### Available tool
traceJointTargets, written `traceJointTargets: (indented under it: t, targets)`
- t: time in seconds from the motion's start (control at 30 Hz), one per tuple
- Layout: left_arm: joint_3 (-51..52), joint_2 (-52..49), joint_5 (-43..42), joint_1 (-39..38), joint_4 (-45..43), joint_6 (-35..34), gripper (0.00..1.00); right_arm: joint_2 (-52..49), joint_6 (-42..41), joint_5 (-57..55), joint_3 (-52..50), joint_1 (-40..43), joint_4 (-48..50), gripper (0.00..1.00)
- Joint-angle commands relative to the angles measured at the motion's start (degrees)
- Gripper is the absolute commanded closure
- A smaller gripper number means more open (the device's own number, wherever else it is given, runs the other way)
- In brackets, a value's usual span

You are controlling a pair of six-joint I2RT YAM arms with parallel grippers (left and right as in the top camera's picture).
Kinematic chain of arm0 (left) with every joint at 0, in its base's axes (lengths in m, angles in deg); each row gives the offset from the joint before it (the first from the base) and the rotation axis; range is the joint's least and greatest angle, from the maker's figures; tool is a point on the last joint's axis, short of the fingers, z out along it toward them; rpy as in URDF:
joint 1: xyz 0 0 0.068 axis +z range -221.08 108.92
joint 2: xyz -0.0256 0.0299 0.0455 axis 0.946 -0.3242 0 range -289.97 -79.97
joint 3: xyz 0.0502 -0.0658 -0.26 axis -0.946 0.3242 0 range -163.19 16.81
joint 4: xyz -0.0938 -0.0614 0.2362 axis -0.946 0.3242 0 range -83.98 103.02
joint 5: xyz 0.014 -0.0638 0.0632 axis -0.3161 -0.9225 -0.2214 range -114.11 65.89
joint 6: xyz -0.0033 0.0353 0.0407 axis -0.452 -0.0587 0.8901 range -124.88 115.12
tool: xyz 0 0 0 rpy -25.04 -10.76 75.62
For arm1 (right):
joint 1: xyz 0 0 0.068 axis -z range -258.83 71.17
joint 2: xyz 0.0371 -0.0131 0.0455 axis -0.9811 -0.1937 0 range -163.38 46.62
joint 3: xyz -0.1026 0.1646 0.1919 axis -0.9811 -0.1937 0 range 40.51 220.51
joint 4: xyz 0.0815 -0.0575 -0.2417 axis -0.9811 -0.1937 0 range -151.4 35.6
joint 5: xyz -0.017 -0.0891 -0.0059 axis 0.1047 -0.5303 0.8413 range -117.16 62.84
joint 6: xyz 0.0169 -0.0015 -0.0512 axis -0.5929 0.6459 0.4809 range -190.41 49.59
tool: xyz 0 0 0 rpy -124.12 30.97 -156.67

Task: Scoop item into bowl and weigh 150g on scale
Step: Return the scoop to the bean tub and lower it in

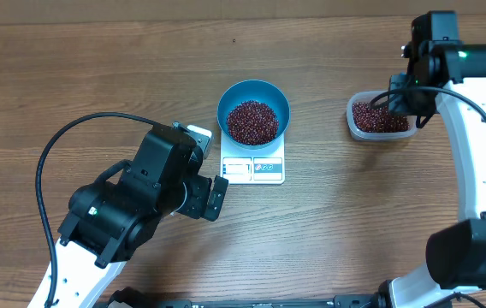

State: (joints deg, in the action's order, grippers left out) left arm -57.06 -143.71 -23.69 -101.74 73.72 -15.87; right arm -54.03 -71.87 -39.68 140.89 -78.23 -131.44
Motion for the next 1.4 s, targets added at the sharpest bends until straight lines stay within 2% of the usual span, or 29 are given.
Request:
traceJointTargets:
  t: [0.0, 0.27, 0.37, 0.9, 1.37]
  targets:
    - [-1.18, 0.74, -0.02, 0.26, -0.20, -0.83, 0.01, 0.59, 0.17, -2.10, 0.02, -0.44, -0.85, 0.96]
    - [-1.18, 0.74, -0.02, 0.26, -0.20, -0.83, 0.01, 0.31, 0.17, -2.08, -6.19, -1.36, -0.04, 0.96]
    - [-1.18, 0.74, -0.02, 0.26, -0.20, -0.83, 0.01, 0.24, -0.07, -5.84, -8.44, -2.73, 1.81, 0.96]
    - [-1.18, 0.74, 0.00, 0.26, -0.20, -0.83, 0.01, -4.94, 0.00, -7.96, -9.31, -7.41, 3.19, 0.96]
    - [-1.18, 0.74, -0.02, 0.26, -0.20, -0.83, 0.01, -5.05, 1.95, 4.81, -9.31, -9.88, 2.86, 0.96]
